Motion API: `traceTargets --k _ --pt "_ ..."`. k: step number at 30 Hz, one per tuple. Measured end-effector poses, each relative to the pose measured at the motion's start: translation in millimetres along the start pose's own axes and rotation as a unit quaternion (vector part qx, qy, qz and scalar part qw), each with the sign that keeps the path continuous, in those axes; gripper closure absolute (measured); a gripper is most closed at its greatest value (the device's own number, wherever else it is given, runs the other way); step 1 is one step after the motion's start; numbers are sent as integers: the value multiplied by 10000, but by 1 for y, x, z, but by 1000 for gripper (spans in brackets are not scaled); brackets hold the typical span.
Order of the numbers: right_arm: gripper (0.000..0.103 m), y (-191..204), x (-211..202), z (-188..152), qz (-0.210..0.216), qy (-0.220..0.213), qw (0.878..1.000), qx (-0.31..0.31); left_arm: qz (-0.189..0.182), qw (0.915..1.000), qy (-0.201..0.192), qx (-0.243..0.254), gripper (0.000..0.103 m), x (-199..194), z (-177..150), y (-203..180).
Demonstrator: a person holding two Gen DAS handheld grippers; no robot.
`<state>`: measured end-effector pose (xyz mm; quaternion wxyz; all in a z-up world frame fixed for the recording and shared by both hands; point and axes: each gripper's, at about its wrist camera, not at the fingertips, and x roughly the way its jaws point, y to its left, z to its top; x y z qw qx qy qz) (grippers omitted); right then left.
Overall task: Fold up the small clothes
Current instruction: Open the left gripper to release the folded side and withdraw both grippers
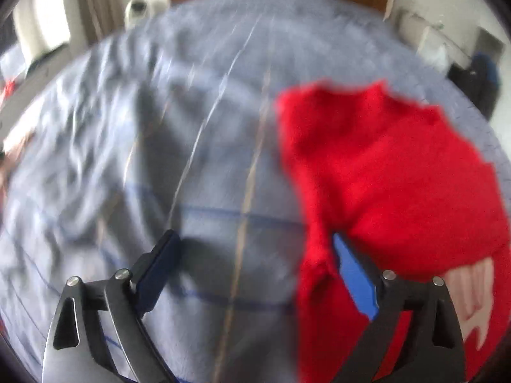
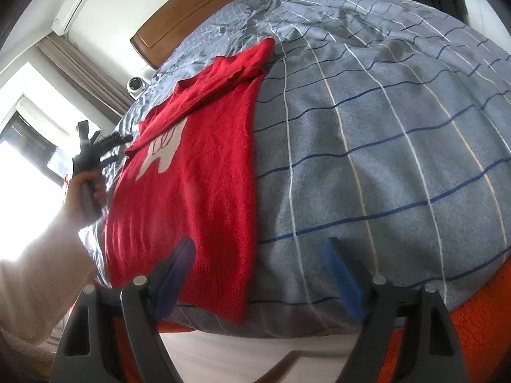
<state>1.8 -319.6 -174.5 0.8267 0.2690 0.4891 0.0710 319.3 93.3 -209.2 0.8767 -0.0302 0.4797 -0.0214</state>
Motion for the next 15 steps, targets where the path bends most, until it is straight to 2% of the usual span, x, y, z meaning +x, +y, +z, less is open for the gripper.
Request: traceTargets --k 1,3,7,9,11,15 --pt "22 1 -2 0 -21 -34 10000 -20 -165 9996 -98 -196 8 -5 -6 8" --pt "22 2 -7 0 -114 -129 9998 -51 -181 9987 -234 -406 9 -26 -14 16" --pt "22 6 -22 9 -506 -460 9974 -232 -421 9974 -531 -246 8 -72 -39 21" --pt "21 10 -22 20 -957 -603 9923 -511 -368 9970 -678 -33 3 -90 -52 24" --pt "15 12 -13 38 -1656 -653 9804 -843 -217 9964 -798 191 3 -98 -66 29" --pt "13 1 17 69 -2436 -758 9606 -1108 -18 9962 -809 327 3 -78 -79 42"
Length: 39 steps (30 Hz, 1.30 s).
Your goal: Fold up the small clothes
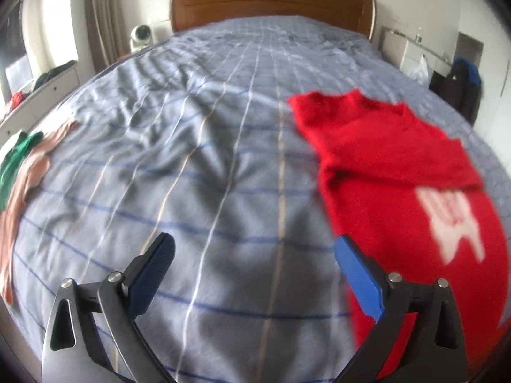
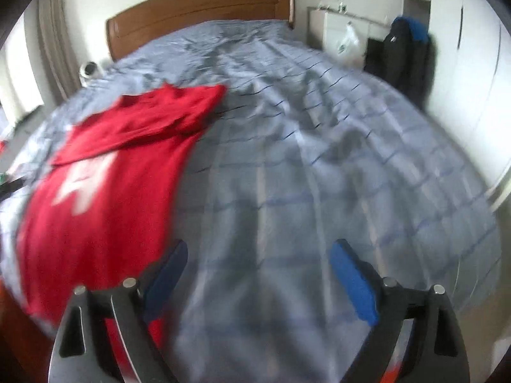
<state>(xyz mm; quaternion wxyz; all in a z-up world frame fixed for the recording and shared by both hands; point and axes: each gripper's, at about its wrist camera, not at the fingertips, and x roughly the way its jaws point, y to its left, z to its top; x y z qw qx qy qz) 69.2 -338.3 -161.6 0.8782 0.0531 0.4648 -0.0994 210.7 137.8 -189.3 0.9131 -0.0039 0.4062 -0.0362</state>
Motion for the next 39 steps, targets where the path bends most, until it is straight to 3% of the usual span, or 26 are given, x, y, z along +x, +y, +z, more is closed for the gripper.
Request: traceTargets --k 3,5,6,39 --pt "12 -1 33 -2 -206 149 9995 -189 -44 9995 202 -258 2 17 -24 10" --pt "5 -9 49 -10 -79 219 9997 -11 -52 9998 -123 -173 1 15 -36 9" --pt "0 -13 49 -13 -98 124 9999 31 6 9998 -154 -113 0 15 -38 7" --pt "0 -9 49 -20 -106 -1 9999 7 251 9995 -203 64 0 17 -42 0"
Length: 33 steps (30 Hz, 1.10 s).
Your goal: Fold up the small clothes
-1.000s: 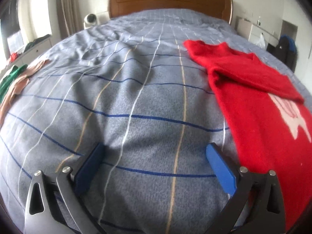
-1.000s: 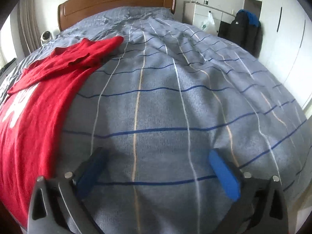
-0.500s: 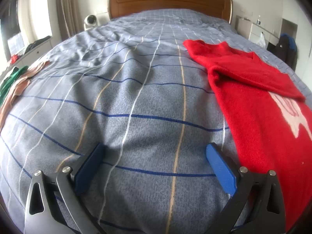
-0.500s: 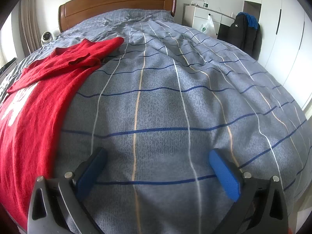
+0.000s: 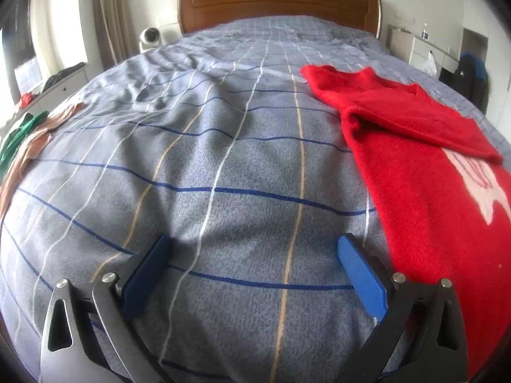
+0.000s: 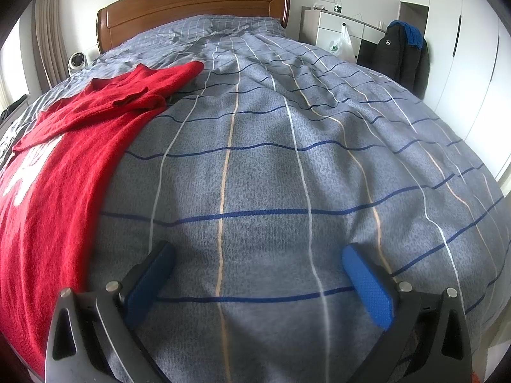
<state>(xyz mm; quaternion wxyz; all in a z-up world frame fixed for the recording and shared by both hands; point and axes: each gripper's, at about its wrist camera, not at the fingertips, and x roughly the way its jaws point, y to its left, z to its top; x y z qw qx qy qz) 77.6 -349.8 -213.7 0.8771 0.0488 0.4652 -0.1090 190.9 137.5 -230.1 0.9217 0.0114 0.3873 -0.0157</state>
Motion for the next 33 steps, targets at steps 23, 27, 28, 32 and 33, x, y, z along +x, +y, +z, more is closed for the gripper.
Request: traceTargets --k 23,27,28,32,33 --pt "0 1 -2 -3 58 -168 9998 133 16 10000 -40 14 0 -2 -1 -1" --pt "0 0 -2 -4 58 -221 9996 155 17 10000 -45 15 0 -2 -2 -1" --pt "0 0 -2 -5 65 -242 9995 167 18 10000 -46 17 0 -2 -2 -1" --pt "0 -1 -3 -7 98 -301 9993 204 29 10000 -63 25 0 -2 -2 -1" --pt "0 -1 -3 -7 104 -313 9992 206 28 10000 -64 26 0 -2 -2 -1"
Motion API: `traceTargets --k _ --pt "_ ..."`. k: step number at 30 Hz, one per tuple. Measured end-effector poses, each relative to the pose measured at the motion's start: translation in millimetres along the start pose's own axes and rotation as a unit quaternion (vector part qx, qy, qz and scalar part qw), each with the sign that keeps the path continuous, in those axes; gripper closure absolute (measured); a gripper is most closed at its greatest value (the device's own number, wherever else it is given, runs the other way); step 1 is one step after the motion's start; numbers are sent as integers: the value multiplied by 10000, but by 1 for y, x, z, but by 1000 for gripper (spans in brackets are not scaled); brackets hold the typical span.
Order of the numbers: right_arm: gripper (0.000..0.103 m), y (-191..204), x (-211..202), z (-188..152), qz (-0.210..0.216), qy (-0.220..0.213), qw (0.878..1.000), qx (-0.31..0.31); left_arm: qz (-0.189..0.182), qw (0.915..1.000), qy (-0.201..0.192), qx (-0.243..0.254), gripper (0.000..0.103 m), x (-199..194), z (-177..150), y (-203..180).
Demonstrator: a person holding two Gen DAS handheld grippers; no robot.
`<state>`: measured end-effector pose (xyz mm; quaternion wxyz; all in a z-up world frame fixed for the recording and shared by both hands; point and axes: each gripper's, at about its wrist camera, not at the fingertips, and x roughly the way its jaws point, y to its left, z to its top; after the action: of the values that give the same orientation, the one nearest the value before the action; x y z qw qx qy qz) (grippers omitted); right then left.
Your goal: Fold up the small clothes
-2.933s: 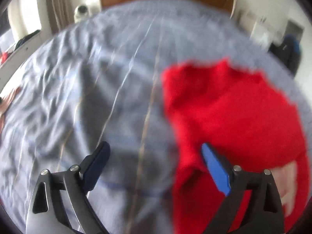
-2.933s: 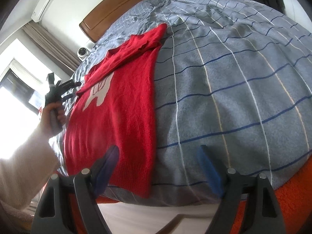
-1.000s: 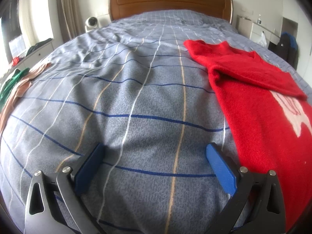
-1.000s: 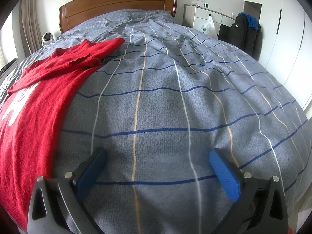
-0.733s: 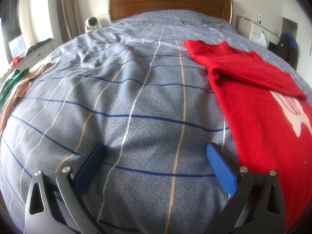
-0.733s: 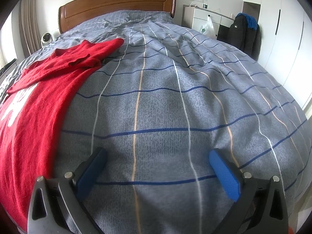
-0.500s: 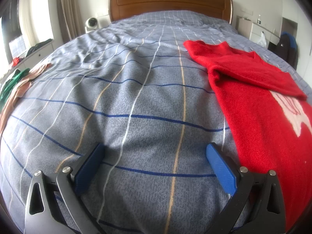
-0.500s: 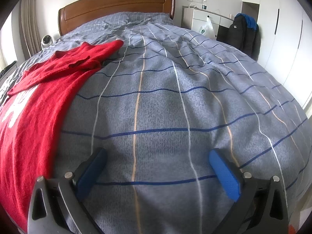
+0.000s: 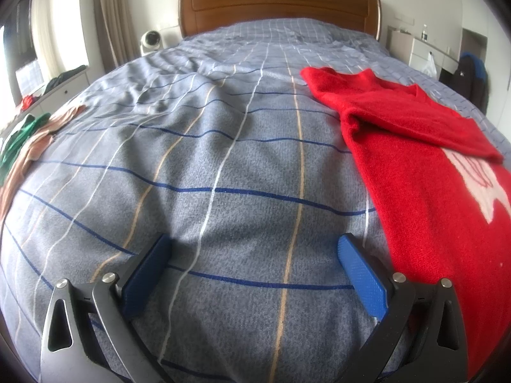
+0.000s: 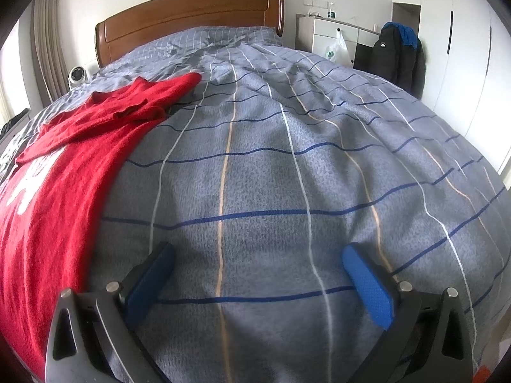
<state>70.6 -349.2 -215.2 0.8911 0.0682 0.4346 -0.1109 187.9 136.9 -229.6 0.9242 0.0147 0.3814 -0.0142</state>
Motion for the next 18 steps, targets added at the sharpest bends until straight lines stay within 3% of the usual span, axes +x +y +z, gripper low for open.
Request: traceTargets --k 18 --pt "0 -1 -1 -2 17 -57 10000 3 2 10000 -16 9 0 0 -1 0"
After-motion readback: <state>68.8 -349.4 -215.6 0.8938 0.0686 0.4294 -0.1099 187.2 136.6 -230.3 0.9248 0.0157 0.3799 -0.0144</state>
